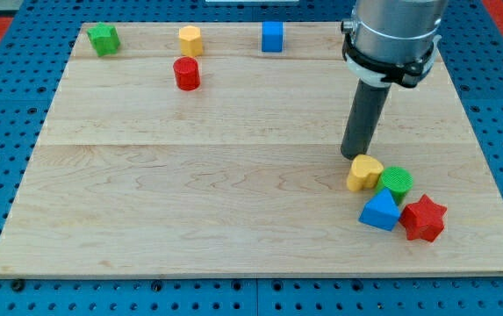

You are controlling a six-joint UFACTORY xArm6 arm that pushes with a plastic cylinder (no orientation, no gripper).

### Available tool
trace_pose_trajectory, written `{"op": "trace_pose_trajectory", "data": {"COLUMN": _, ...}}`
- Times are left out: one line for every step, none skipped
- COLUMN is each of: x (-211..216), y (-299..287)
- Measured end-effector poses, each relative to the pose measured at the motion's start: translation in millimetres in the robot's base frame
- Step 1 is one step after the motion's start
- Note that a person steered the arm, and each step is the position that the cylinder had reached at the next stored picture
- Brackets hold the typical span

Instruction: Move the red circle below the cube

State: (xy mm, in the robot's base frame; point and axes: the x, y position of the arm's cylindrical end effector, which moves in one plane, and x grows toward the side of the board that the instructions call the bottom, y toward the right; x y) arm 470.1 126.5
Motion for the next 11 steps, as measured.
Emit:
{"op": "trace_pose_trajectory", "data": {"x": 3, "y": -22}}
{"op": "trace_pose_trajectory", "data": {"x": -27, "y": -104}}
{"op": "trace_pose_trajectory", "data": {"x": -51, "y": -220}}
{"op": "trace_pose_trajectory", "data": {"x": -95, "y": -322}}
{"op": "trace_pose_trajectory", "data": {"x": -151, "y": -356}}
{"op": "trace_pose_trajectory", "data": {"x": -166, "y": -321}}
{"op": "trace_pose_trajectory", "data": {"x": -174, "y": -266}}
{"op": "trace_pose_trajectory", "data": {"x": -136, "y": -202}}
{"op": "trace_pose_trajectory", "data": {"x": -88, "y": -143}}
{"op": "trace_pose_trajectory", "data": {"x": -88, "y": -144}}
{"op": "trace_pose_trajectory", "data": {"x": -104, "y": -168}}
